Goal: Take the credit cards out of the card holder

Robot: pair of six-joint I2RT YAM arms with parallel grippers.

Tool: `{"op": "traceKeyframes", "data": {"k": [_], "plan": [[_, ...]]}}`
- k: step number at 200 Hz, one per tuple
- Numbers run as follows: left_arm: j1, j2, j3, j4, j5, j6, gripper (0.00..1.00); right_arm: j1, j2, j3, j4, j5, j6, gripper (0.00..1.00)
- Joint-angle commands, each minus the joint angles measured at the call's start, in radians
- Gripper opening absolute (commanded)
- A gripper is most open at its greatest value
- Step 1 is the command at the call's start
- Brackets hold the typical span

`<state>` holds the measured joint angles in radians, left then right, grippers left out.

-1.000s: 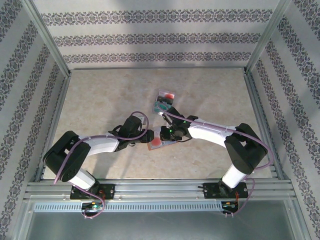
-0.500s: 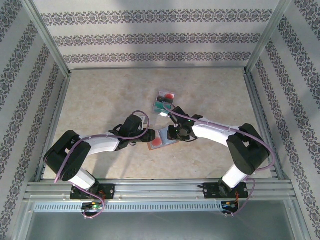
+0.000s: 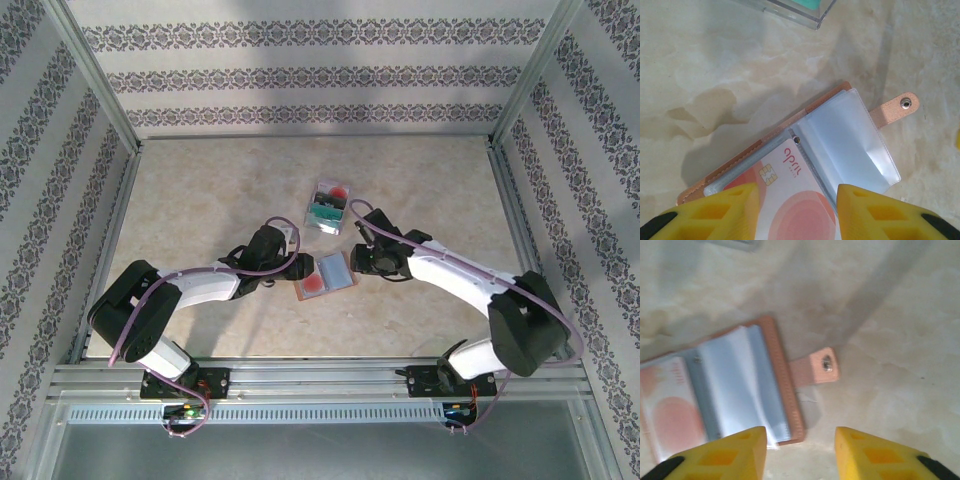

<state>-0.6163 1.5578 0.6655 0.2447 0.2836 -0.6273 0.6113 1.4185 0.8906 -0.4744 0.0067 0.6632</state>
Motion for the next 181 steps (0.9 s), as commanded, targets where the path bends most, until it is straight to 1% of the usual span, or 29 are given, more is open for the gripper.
{"op": "traceKeyframes", "data": {"k": [1,26,59,91,146,181], "plan": [[-0.016,0.005,-0.005,-0.024,-0.013,-0.020,0.43,0.006,-0.022,0.000,0.073,-0.121,-0.027,0.45],[-0.015,0.018,-0.020,-0.011,-0.007,-0.038,0.37,0.009,0.030,0.017,0.134,-0.219,-0.034,0.42],[-0.007,0.036,-0.026,-0.001,0.000,-0.057,0.30,0.034,0.124,0.056,0.169,-0.271,-0.046,0.35],[0.005,0.045,-0.035,-0.008,0.001,-0.070,0.25,0.052,0.199,0.084,0.201,-0.313,-0.048,0.34],[0.008,0.051,-0.040,-0.027,0.000,-0.067,0.23,0.053,0.303,0.075,0.301,-0.415,-0.006,0.34],[0.009,0.067,-0.040,-0.018,0.005,-0.064,0.23,0.049,0.327,0.067,0.328,-0.424,0.009,0.32]]}}
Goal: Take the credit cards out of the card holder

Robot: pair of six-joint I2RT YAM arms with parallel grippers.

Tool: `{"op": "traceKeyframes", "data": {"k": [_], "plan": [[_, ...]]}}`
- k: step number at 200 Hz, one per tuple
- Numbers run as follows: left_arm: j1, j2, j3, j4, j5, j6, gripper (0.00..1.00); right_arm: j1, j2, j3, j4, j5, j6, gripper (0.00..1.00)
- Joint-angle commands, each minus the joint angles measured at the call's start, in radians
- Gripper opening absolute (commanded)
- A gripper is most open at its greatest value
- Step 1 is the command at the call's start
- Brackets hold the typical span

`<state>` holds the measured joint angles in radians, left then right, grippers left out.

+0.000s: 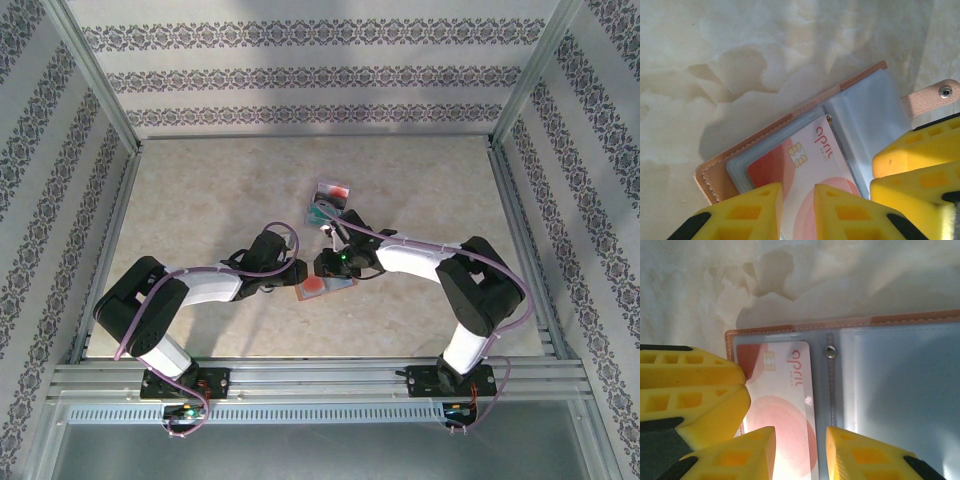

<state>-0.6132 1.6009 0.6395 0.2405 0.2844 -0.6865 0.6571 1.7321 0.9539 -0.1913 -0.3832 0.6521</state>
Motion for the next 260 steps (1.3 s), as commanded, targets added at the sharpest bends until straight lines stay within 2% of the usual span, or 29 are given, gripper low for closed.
{"op": "traceKeyframes", "data": {"k": [1,124,205,260], "plan": [[0.006,0.025,-0.014,-0.014,0.005,-0.005,0.23,0.002,0.014,0.004,0.045,-0.033,0.020,0.32],[0.009,0.037,-0.009,-0.007,0.017,0.007,0.23,-0.024,0.055,-0.067,0.150,-0.098,0.084,0.28],[0.009,0.046,0.004,-0.017,0.031,0.032,0.21,-0.065,0.014,-0.151,0.357,-0.223,0.185,0.22],[0.009,0.045,0.003,-0.024,0.032,0.038,0.19,-0.074,-0.018,-0.176,0.383,-0.230,0.199,0.21]]}}
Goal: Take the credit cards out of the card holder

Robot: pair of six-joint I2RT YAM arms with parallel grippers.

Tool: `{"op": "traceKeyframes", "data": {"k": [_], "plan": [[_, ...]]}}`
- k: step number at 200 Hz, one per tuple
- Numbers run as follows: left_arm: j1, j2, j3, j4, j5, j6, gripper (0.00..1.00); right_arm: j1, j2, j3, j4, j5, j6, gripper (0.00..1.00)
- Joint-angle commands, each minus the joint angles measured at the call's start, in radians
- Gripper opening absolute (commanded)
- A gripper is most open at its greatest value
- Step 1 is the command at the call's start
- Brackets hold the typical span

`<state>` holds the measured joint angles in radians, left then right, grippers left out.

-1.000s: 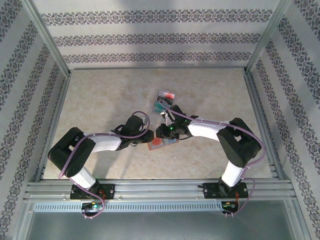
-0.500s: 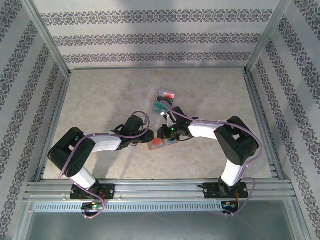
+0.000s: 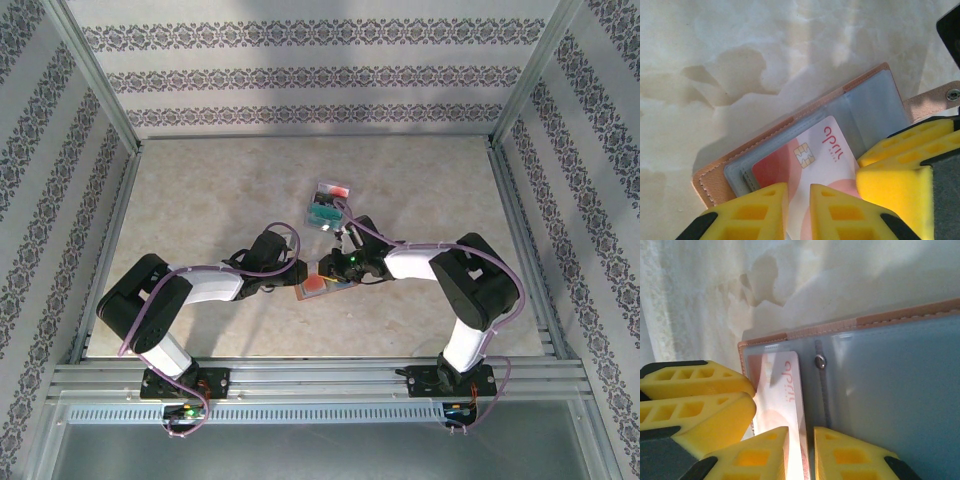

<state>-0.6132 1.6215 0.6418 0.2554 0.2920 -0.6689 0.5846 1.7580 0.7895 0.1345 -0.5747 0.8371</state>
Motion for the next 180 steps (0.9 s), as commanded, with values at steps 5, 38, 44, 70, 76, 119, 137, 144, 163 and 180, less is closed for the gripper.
{"op": "traceKeyframes", "data": {"k": [5,38,44,70,76,119,137,144,163,180], "plan": [[0.009,0.024,0.001,-0.038,0.024,0.020,0.19,-0.002,-0.047,-0.013,0.055,-0.039,0.015,0.21],[0.009,0.021,-0.001,-0.040,0.021,0.020,0.18,-0.003,-0.063,-0.024,0.055,-0.036,0.016,0.21],[0.008,0.021,-0.001,-0.039,0.021,0.020,0.18,-0.003,-0.064,-0.025,0.056,-0.036,0.017,0.21],[0.009,0.024,0.002,-0.039,0.023,0.022,0.18,-0.003,-0.063,-0.029,0.064,-0.037,0.023,0.20],[0.009,0.025,0.002,-0.039,0.024,0.022,0.18,-0.004,-0.062,-0.030,0.068,-0.039,0.026,0.20],[0.009,0.028,0.006,-0.039,0.028,0.022,0.18,-0.004,-0.023,-0.038,0.130,-0.056,0.049,0.19],[0.009,0.026,0.004,-0.042,0.024,0.022,0.18,-0.006,-0.011,-0.045,0.169,-0.068,0.066,0.17],[0.007,0.026,0.004,-0.044,0.021,0.022,0.18,-0.009,-0.008,-0.049,0.183,-0.072,0.071,0.16],[0.009,0.024,-0.001,-0.051,0.005,0.022,0.18,-0.018,-0.005,-0.064,0.212,-0.082,0.081,0.13],[0.008,0.020,0.003,-0.070,-0.018,0.029,0.19,-0.030,-0.009,-0.081,0.235,-0.089,0.090,0.12]]}}
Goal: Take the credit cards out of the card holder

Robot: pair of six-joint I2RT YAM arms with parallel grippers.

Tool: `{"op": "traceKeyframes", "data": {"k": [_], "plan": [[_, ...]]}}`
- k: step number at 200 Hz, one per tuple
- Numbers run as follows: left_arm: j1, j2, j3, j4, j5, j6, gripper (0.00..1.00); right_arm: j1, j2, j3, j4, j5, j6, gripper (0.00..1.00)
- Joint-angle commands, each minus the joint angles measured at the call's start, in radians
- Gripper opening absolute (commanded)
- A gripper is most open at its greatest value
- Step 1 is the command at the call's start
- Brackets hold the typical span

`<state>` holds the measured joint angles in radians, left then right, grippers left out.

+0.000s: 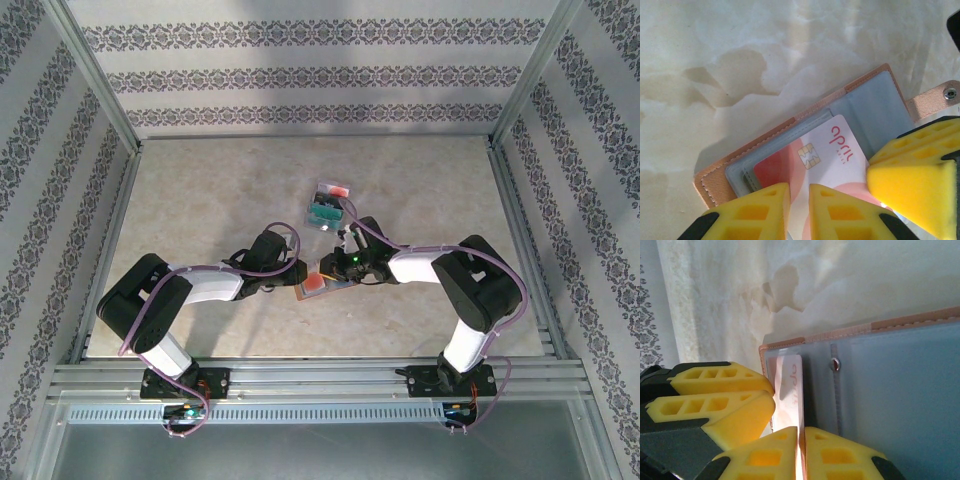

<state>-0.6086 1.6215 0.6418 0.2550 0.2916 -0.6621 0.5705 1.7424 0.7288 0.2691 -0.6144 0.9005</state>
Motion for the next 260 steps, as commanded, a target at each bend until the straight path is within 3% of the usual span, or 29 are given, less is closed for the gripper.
{"op": "traceKeyframes", "data": {"k": [1,39,86,159,260], "plan": [[0.004,0.019,0.004,-0.070,-0.019,0.023,0.19,-0.016,0.007,-0.021,0.101,-0.049,0.027,0.12],[0.013,0.009,0.017,-0.098,-0.043,0.042,0.28,-0.038,-0.007,-0.047,0.110,-0.054,0.025,0.09],[0.021,0.005,0.022,-0.122,-0.058,0.050,0.29,-0.052,-0.017,-0.063,0.125,-0.052,0.031,0.09],[0.028,0.035,0.030,-0.130,-0.055,0.061,0.20,-0.059,-0.022,-0.071,0.143,-0.060,0.037,0.12],[0.042,0.046,0.024,-0.132,-0.057,0.062,0.13,-0.077,-0.009,-0.101,0.190,-0.050,0.056,0.10]]}}
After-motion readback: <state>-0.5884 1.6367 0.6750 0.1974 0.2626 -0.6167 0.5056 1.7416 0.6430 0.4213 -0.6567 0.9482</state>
